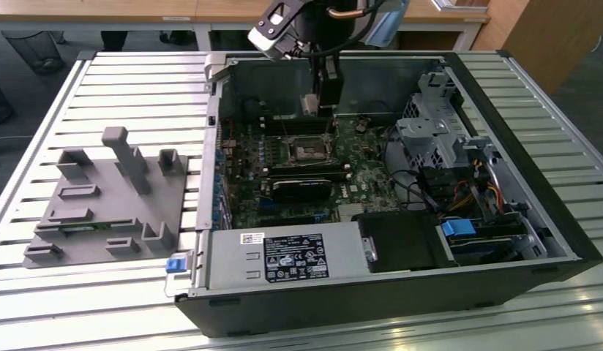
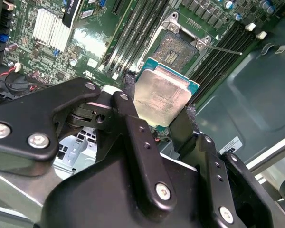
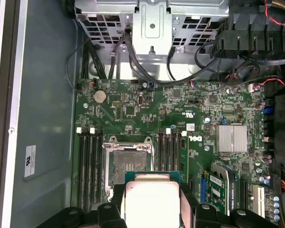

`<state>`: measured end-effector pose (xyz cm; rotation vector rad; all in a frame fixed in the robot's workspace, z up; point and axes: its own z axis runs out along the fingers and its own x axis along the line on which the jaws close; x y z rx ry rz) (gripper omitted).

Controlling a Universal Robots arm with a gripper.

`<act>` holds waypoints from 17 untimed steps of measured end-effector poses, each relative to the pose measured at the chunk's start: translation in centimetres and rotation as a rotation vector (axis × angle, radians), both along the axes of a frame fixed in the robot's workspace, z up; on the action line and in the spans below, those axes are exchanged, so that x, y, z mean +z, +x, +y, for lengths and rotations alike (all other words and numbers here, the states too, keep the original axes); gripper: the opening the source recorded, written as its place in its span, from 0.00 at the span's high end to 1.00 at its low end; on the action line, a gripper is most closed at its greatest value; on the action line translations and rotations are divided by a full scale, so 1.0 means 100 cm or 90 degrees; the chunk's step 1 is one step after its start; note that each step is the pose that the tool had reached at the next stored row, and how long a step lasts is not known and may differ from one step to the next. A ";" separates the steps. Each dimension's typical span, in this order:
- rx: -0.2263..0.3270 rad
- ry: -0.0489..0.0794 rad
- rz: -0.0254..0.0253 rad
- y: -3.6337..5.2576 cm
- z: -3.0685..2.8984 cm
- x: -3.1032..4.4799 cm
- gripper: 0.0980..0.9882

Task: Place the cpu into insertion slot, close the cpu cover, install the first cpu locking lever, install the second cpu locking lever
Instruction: 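Place the cpu into insertion slot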

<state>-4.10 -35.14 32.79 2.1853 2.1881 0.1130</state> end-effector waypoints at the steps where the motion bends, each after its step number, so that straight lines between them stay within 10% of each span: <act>1: 0.000 0.000 0.0000 0.0000 0.0000 -0.0007 0.50; 17: 0.002 0.000 0.0000 0.0000 0.0000 -0.0115 0.50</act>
